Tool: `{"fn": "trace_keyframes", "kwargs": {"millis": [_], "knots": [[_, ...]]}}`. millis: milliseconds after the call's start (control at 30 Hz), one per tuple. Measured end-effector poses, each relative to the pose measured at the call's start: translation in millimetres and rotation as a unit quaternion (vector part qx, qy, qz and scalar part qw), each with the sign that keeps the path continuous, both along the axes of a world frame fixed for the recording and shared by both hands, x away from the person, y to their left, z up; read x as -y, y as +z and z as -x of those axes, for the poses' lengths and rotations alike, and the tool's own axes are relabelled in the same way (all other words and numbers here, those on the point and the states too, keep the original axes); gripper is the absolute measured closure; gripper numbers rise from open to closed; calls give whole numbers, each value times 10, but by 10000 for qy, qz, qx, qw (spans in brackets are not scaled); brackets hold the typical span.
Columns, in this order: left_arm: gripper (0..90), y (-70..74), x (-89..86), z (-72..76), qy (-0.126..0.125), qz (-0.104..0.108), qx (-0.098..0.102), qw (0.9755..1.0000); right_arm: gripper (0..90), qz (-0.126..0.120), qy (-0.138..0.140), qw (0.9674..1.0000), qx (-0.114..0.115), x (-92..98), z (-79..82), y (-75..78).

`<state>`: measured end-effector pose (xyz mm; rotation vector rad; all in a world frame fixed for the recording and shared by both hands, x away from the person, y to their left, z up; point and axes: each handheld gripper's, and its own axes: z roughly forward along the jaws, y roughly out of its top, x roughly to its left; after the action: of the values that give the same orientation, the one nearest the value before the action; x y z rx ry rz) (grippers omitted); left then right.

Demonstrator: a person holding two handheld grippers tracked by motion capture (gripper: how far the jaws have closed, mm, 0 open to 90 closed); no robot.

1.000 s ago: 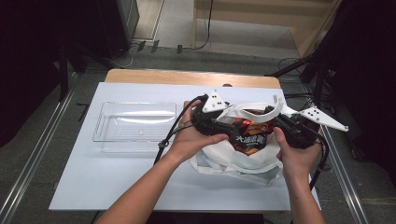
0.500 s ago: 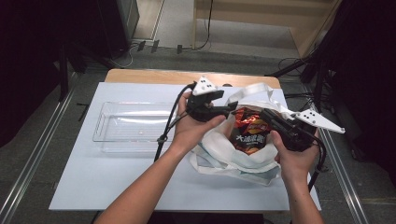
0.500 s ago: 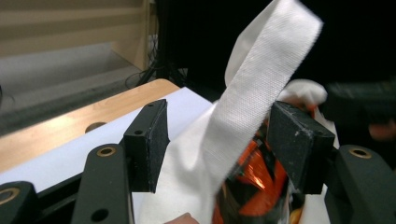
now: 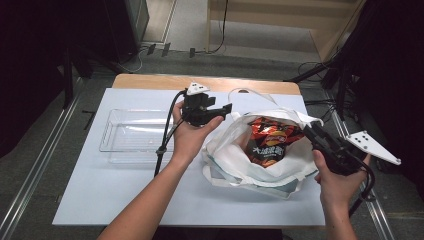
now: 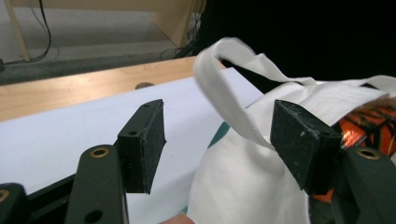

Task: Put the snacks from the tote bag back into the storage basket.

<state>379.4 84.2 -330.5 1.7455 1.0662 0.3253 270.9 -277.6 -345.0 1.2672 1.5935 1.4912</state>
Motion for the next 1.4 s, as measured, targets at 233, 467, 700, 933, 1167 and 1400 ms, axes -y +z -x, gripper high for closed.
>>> {"fn": "trace_keyframes", "kwargs": {"millis": [233, 467, 700, 933, 1167, 1400], "knots": [[330, -4, -147, 161, -92, 224, 30, 9997, 476, -295, -769, 9965, -138, 299, 169, -205], [309, -111, 23, 162, -511, 30, -179, 9985, 333, -401, -1531, 9861, -498, 213, 406, -632], [412, -240, 94, 88, -624, -39, -208, 9978, 391, -508, -1272, 9791, -1505, 46, 384, -1061], [428, -217, 125, 178, -1003, 204, 4, 9948, 693, -366, -1295, 9801, -1460, 1, 392, -1107], [470, -294, 269, 147, -1107, -249, -217, 9933, 814, -417, -1202, 9833, -1298, 22, 451, -1089], [860, -497, 319, -41, -1078, -543, -853, 9890, 891, -335, -942, 9872, -1241, 90, 481, -1102]]}}
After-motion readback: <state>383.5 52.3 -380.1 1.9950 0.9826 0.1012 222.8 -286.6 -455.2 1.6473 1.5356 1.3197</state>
